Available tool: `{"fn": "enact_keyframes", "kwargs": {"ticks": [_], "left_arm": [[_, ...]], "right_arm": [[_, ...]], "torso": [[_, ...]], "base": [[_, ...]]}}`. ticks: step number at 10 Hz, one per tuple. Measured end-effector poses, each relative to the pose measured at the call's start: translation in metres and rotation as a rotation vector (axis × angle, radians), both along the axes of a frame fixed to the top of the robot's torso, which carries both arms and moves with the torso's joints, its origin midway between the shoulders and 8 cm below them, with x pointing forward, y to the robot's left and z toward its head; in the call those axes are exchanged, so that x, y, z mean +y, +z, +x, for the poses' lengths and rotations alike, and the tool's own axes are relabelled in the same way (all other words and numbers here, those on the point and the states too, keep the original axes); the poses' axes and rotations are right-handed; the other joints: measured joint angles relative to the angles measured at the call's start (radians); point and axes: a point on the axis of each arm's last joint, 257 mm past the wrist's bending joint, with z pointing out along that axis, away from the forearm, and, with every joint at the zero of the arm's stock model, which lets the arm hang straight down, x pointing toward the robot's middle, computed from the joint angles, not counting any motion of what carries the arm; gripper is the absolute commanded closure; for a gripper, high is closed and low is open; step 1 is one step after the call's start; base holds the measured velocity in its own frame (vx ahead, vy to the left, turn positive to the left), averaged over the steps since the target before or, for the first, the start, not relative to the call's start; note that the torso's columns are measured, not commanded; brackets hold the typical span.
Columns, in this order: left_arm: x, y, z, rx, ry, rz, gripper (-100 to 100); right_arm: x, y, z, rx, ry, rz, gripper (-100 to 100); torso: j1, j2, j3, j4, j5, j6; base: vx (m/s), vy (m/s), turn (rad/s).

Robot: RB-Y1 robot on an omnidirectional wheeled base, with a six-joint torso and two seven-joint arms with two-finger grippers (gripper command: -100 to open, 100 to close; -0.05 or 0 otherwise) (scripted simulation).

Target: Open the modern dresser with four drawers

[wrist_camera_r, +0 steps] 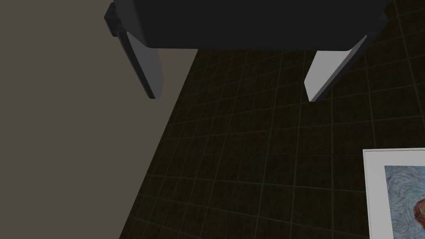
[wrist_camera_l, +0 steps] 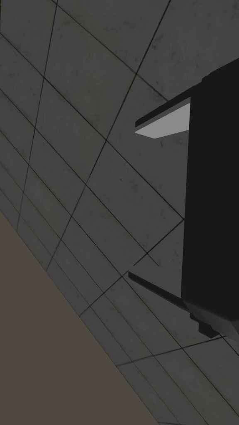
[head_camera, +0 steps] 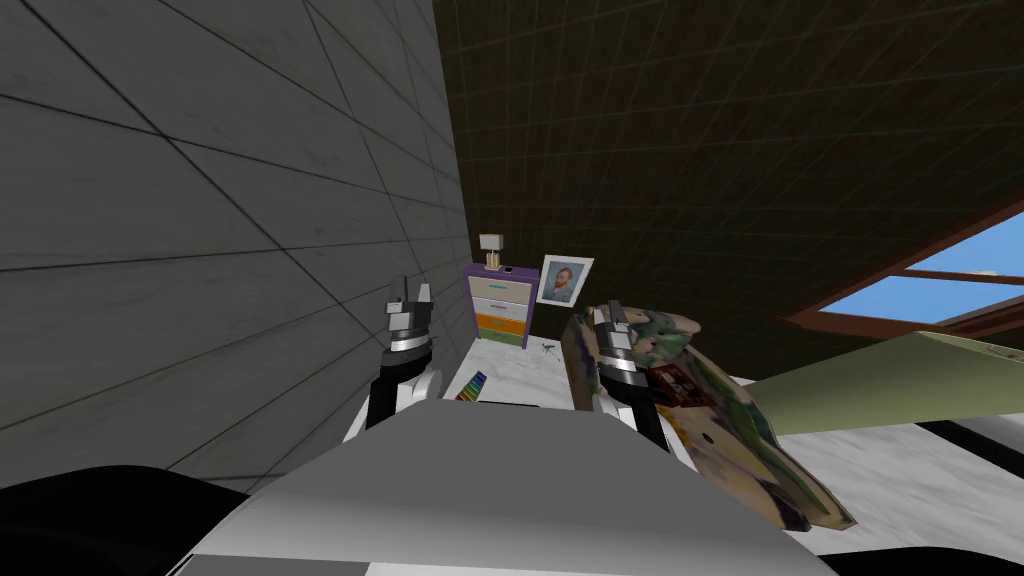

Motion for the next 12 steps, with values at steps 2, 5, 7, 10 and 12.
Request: {"fn": "enact_keyframes", "kwargs": {"ticks": [2,5,7,10,12], "left_arm": [[0.0000,0.0000,0.0000,0.000,0.000,0.000,0],[0.0000,0.0001,-0.0001,0.000,0.000,0.000,0],[0.0000,0.0001,-0.0001,0.000,0.000,0.000,0],[0.0000,0.0001,-0.0001,0.000,0.000,0.000,-100],[-0.0051,-0.0064,0.0049,0.017,-0.019,0.040,-100]], "right_arm": [[0.0000,0.0000,0.0000,0.000,0.000,0.000,0],[0.0000,0.0001,0.0000,0.000,0.000,0.000,0],[0.0000,0.0002,-0.0001,0.000,0.000,0.000,0],[0.0000,0.0002,-0.0001,0.000,0.000,0.000,0],[0.0000,-0.0001,0.0000,0.000,0.000,0.000,0]], "torso": [[0.000,0.104,-0.209,0.105,0.000,0.000],[0.000,0.322,-0.644,0.322,0.000,0.000],[0.000,0.470,-0.939,0.470,0.000,0.000],[0.000,0.691,-1.382,0.691,0.000,0.000],[0.000,0.733,-1.471,0.734,0.000,0.000]], "base": [[0.000,0.000,0.000],[0.000,0.000,0.000],[0.000,0.000,0.000],[0.007,0.000,-0.001],[0.041,-0.007,-0.006]]}}
